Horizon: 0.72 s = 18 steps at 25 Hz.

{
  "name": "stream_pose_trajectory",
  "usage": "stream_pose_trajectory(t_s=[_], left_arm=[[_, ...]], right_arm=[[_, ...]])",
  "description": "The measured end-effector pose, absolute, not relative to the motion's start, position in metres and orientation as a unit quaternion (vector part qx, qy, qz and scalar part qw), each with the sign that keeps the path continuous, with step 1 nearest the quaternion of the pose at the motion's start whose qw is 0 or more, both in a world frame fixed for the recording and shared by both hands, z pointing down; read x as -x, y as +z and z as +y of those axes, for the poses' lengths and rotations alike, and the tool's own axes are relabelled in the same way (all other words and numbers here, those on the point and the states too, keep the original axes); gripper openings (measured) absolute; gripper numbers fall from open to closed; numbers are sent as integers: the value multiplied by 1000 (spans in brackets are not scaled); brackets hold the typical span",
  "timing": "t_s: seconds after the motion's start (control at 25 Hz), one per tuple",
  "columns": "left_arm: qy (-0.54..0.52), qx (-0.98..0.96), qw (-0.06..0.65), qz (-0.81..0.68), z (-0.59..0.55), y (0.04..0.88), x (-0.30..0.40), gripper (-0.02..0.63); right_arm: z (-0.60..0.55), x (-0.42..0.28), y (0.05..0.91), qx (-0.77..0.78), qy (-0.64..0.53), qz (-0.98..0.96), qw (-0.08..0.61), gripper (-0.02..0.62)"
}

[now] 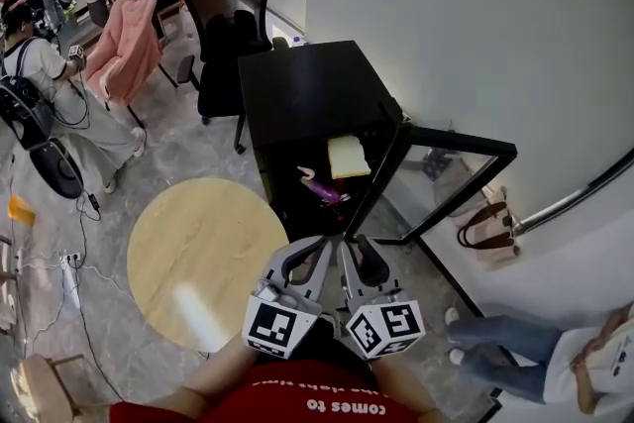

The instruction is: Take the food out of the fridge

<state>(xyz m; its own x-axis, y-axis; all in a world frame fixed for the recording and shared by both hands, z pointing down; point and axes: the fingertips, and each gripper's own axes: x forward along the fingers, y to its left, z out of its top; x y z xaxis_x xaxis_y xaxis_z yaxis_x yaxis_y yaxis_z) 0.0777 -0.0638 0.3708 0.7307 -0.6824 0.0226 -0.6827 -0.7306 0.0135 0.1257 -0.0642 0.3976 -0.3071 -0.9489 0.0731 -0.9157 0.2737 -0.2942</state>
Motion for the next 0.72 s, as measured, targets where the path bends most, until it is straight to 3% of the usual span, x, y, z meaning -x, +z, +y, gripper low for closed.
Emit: stream_pose_trajectory(t_s=[0.48,0.72], left_arm=[[34,-919,-6,-394,-99,380,-95,7],[50,-916,0,-398,-111,387,-101,7]], right_arm=[[-151,-164,501,478,-476,706,215,110],[-196,-184,546,460,-548,643,273,114]])
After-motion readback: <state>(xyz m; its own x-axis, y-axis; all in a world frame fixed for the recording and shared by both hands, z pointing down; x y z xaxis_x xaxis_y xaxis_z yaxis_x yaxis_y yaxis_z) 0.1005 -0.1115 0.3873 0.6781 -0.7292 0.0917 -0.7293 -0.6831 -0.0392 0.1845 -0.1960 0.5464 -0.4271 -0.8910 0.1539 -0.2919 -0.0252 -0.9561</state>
